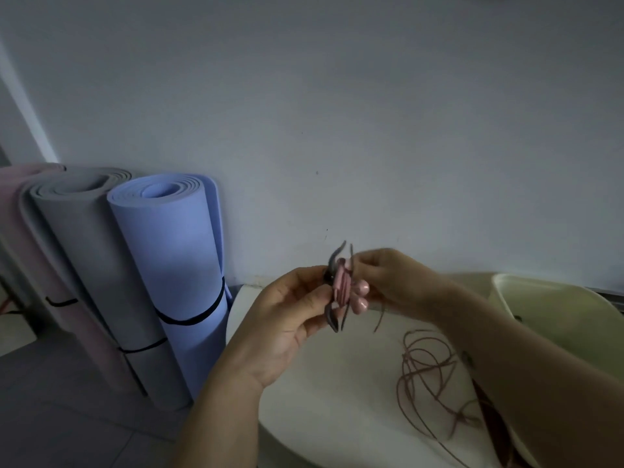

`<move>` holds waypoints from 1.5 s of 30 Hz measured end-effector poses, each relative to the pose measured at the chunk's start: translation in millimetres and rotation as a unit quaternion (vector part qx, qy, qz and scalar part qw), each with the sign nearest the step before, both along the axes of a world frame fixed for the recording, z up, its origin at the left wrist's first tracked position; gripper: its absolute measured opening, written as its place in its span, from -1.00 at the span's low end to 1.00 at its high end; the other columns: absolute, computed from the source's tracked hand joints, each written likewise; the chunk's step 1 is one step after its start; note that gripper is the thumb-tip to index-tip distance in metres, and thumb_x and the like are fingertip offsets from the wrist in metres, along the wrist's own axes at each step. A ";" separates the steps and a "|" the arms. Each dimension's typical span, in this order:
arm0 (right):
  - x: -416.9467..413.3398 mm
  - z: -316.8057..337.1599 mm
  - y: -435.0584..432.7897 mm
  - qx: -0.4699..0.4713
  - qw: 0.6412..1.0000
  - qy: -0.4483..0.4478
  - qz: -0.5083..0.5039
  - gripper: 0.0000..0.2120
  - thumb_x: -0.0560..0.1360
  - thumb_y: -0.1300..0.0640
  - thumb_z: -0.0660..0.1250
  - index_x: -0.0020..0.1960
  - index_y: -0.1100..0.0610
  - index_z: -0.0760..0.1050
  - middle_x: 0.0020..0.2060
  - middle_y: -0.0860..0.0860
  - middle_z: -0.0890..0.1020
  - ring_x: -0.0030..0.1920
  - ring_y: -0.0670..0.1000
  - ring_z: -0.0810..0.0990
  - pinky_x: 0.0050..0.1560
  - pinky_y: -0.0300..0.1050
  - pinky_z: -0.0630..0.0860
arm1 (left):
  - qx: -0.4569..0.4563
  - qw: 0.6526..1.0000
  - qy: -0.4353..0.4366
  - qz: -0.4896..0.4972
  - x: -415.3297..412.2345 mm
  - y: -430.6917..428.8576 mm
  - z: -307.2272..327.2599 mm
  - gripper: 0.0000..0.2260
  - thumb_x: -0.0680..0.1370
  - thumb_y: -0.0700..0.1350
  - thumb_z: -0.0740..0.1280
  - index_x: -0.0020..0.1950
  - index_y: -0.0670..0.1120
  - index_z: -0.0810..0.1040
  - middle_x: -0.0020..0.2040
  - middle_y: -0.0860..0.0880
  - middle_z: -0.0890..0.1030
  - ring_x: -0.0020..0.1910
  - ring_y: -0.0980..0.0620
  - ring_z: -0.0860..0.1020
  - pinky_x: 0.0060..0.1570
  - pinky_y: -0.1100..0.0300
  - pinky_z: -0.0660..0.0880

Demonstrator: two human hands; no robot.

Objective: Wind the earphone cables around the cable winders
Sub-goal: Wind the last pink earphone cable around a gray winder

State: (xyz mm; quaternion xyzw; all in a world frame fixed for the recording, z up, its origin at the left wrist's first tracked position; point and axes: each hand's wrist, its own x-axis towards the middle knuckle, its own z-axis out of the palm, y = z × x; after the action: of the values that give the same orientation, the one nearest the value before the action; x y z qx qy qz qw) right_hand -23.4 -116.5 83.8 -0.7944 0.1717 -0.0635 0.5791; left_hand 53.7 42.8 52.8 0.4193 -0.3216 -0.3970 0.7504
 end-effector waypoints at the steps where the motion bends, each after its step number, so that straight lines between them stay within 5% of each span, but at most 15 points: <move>1: 3.4 -9.9 6.3 0.047 0.999 -0.005 -0.001 -0.73 0.54 0.10 0.27 -0.31 0.17 0.47 -0.43 0.06 0.35 -0.37 0.02 0.29 -0.25 -0.14 0.33 | -0.012 1.000 0.024 0.011 0.5 -1.5 -0.4 -0.75 0.46 -0.22 0.29 0.10 -0.27 0.57 -0.02 -0.23 0.67 -0.10 -0.09 0.67 -0.02 0.17 0.59; 3: 10.7 -23.0 17.4 0.052 0.998 -0.006 -0.041 -0.70 0.56 0.07 0.27 -0.33 0.15 0.45 -0.45 0.02 0.32 -0.42 -0.05 0.25 -0.32 -0.17 0.31 | -0.027 0.996 0.075 0.041 1.5 -4.1 -2.7 -0.73 0.46 -0.19 0.28 0.11 -0.24 0.59 0.00 -0.17 0.68 -0.06 -0.02 0.67 0.03 0.20 0.58; 7: 12.8 -24.2 32.4 -0.155 0.987 0.024 -0.027 -0.66 0.61 0.04 0.16 -0.28 0.02 0.54 -0.40 -0.02 0.39 -0.41 -0.04 0.35 -0.34 -0.23 0.35 | -0.017 0.984 0.132 0.117 6.8 -7.0 -7.9 -0.74 0.46 -0.08 0.28 0.08 -0.09 0.64 -0.03 0.02 0.69 -0.03 0.14 0.62 0.10 0.20 0.41; 11: 8.1 -17.6 43.3 -0.284 0.957 0.021 0.049 -0.73 0.61 0.10 0.16 -0.04 0.21 0.58 -0.46 -0.08 0.37 -0.50 -0.16 0.33 -0.43 -0.35 0.24 | -0.026 0.971 0.180 0.154 10.4 -8.8 -11.2 -0.79 0.52 -0.11 0.27 -0.07 -0.03 0.72 -0.06 0.04 0.69 -0.14 0.12 0.57 -0.02 0.18 0.43; 19: -3.1 9.8 40.7 -0.471 0.876 0.063 0.085 -0.76 0.60 0.04 0.16 0.06 0.01 0.60 -0.12 -0.08 0.64 -0.13 -0.08 0.56 -0.02 -0.12 0.52 | 0.002 0.964 0.157 0.213 12.9 -11.4 -14.2 -0.80 0.63 -0.22 0.20 0.09 -0.14 0.63 -0.01 -0.03 0.70 -0.02 0.12 0.63 0.00 0.21 0.59; 26: -6.8 24.8 38.0 -0.530 0.836 0.085 0.108 -0.74 0.62 0.02 0.12 0.14 -0.04 0.56 -0.17 -0.21 0.43 -0.11 -0.14 0.45 0.03 -0.18 0.46 | -0.018 0.941 0.293 0.166 12.7 -11.3 -13.5 -0.82 0.60 -0.22 0.24 0.08 -0.18 0.62 0.01 -0.06 0.69 -0.01 0.08 0.60 0.08 0.17 0.50; 30: -6.0 24.9 37.6 -0.553 0.820 0.095 0.111 -0.77 0.63 0.06 0.12 0.12 -0.04 0.54 -0.20 -0.20 0.40 -0.11 -0.11 0.46 -0.03 -0.20 0.45 | -0.029 0.937 0.303 0.171 11.5 -11.9 -13.9 -0.81 0.59 -0.23 0.22 0.07 -0.19 0.61 0.04 -0.08 0.69 0.03 0.07 0.60 0.17 0.15 0.48; 35: -6.5 24.1 34.5 -0.600 0.792 0.088 0.075 -0.78 0.57 0.19 0.14 -0.02 -0.02 0.54 -0.18 -0.10 0.54 -0.14 -0.03 0.56 -0.09 -0.11 0.55 | -0.045 0.931 0.314 0.179 11.5 -14.6 -16.3 -0.84 0.59 -0.27 0.22 0.04 -0.21 0.60 -0.02 -0.12 0.70 -0.09 0.06 0.68 -0.04 0.15 0.62; 45: -7.2 23.0 33.1 -0.613 0.782 0.089 0.069 -0.77 0.56 0.21 0.15 -0.02 -0.02 0.54 -0.17 -0.08 0.55 -0.17 -0.02 0.56 -0.17 -0.14 0.51 | -0.023 0.936 0.283 0.208 10.4 -16.2 -18.7 -0.83 0.60 -0.29 0.21 0.02 -0.21 0.60 -0.08 -0.10 0.71 -0.01 0.05 0.64 0.08 0.12 0.57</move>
State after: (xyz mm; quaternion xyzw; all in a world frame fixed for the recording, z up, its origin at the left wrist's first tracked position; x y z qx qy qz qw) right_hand -30.6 -83.4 106.8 -0.9937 0.0924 -0.0442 -0.0456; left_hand 64.1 26.5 34.0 0.3299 -0.0105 -0.3273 0.8854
